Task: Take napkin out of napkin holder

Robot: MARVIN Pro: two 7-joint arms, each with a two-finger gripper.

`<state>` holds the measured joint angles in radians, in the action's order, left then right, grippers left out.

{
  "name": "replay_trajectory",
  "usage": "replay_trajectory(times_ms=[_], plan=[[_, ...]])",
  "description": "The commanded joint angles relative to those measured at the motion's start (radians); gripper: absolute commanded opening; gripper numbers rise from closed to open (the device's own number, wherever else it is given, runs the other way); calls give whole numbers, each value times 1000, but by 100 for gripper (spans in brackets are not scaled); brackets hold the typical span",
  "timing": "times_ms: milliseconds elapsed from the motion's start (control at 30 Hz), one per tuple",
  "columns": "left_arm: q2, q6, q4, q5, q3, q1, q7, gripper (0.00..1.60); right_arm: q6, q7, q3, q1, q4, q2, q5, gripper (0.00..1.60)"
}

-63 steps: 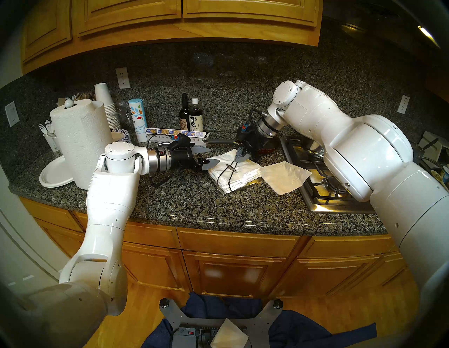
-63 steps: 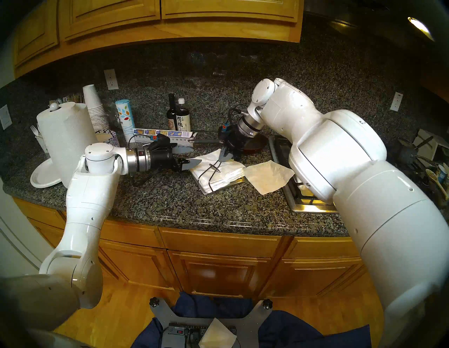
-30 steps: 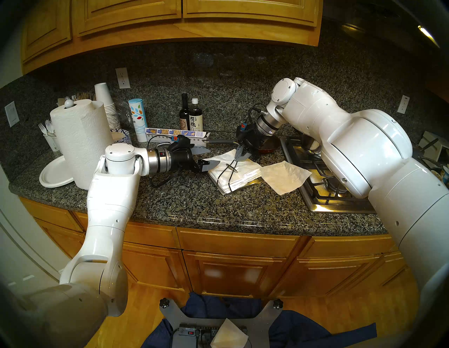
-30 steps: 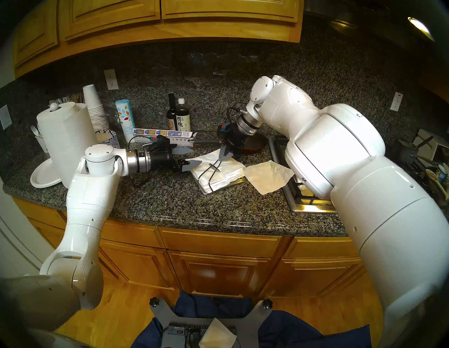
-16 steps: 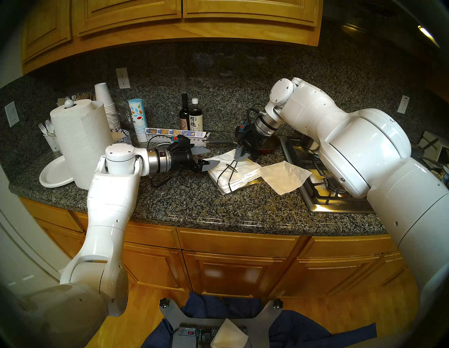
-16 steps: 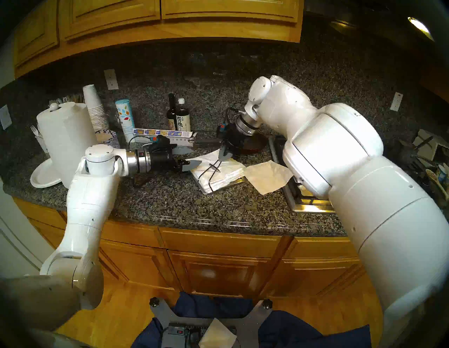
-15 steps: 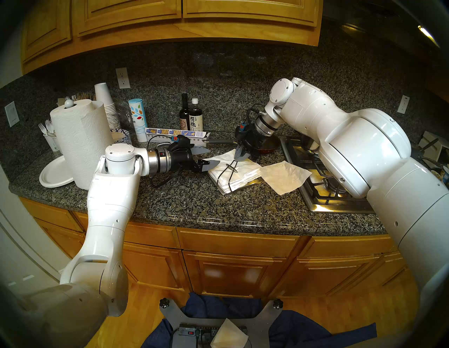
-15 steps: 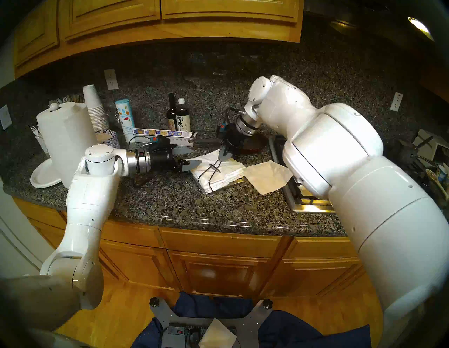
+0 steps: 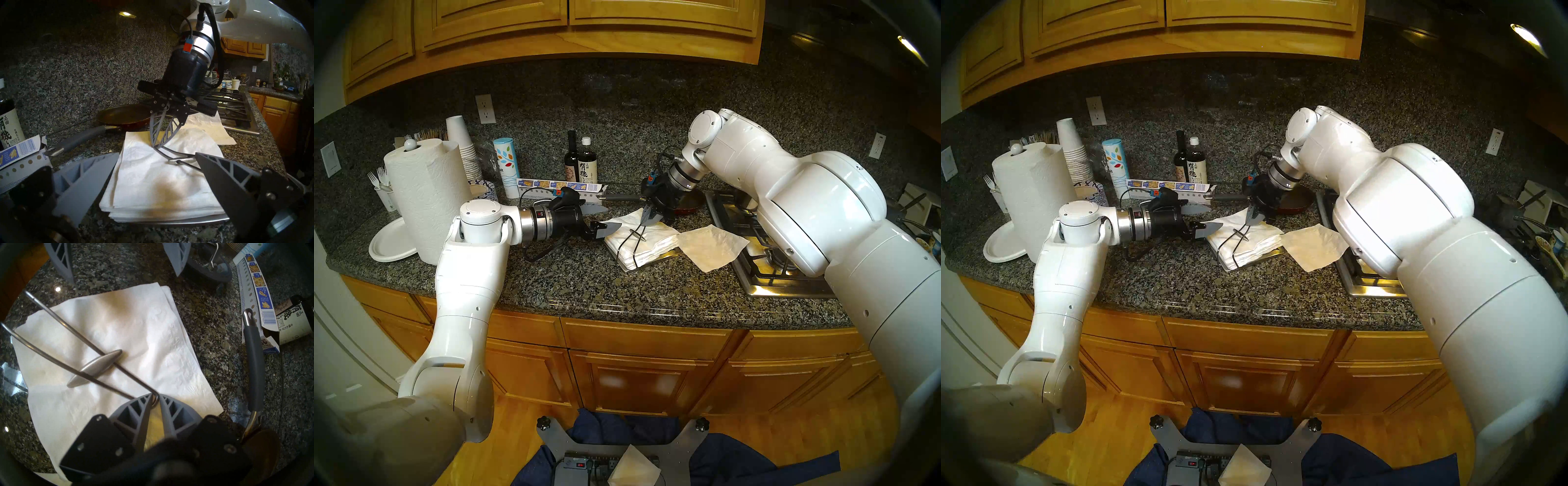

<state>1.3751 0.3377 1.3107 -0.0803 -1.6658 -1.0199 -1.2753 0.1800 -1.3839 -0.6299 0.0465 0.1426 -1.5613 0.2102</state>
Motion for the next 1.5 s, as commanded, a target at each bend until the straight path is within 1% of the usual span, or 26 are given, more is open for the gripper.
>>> replay_trajectory(times_ms=[0, 67, 133, 167, 200, 400, 667, 767, 900, 967, 1033, 1067, 1133, 1167, 1200, 1233, 1267, 1300, 1333, 1467], plan=[[3, 2, 29, 10, -9, 33, 0, 160, 2, -11, 1, -34, -1, -2, 3, 43], [3, 2, 30, 10, -10, 32, -1, 159, 4, -10, 5, -35, 0, -4, 9, 40], [2, 3, 30, 10, -11, 32, -2, 160, 5, -7, 2, -34, -1, -4, 9, 18], [2, 3, 31, 9, -12, 32, -2, 160, 7, -5, -1, -35, 0, -4, 8, 13], [2, 3, 31, 9, -12, 31, -2, 160, 7, -4, -3, -36, 0, -5, 7, 0], [1, 1, 26, 9, -10, 35, -10, 160, 11, -2, -19, -57, 7, 0, -1, 0], [3, -3, 10, 5, -3, 48, -20, 157, 18, -26, -40, -85, 10, 13, -14, 0], [-2, -5, 0, 0, 9, 58, -35, 158, 18, -37, -43, -87, 10, 15, -16, 0], [0, -3, -24, -7, 24, 79, -44, 153, 19, -48, -43, -79, 3, 24, -14, 0], [1, -3, -41, -7, 29, 94, -46, 150, 17, -53, -46, -73, -2, 30, -18, 9], [0, -6, -58, -11, 36, 107, -45, 141, 18, -57, -49, -67, -4, 35, -20, 33], [0, -8, -65, -12, 38, 113, -45, 138, 17, -58, -51, -66, -6, 37, -22, 37], [0, -11, -81, -14, 43, 126, -45, 127, 18, -61, -54, -62, -8, 40, -25, 41], [0, -13, -88, -15, 46, 133, -45, 104, 18, -61, -57, -60, -9, 42, -27, 43], [0, -13, -88, -15, 46, 133, -45, 104, 18, -61, -57, -60, -9, 42, -27, 43], [0, -15, -94, -15, 47, 138, -45, 81, 18, -62, -58, -59, -10, 43, -28, 46], [0, -17, -101, -16, 49, 143, -45, 81, 18, -63, -58, -58, -11, 43, -29, 46], [0, -18, -106, -17, 51, 148, -45, 70, 19, -63, -60, -55, -12, 45, -30, 46], [-1, -21, -112, -18, 53, 153, -46, 65, 19, -64, -62, -53, -13, 46, -33, 45], [-3, -28, -127, -20, 58, 165, -49, 66, 21, -60, -65, -43, -16, 47, -35, 42]])
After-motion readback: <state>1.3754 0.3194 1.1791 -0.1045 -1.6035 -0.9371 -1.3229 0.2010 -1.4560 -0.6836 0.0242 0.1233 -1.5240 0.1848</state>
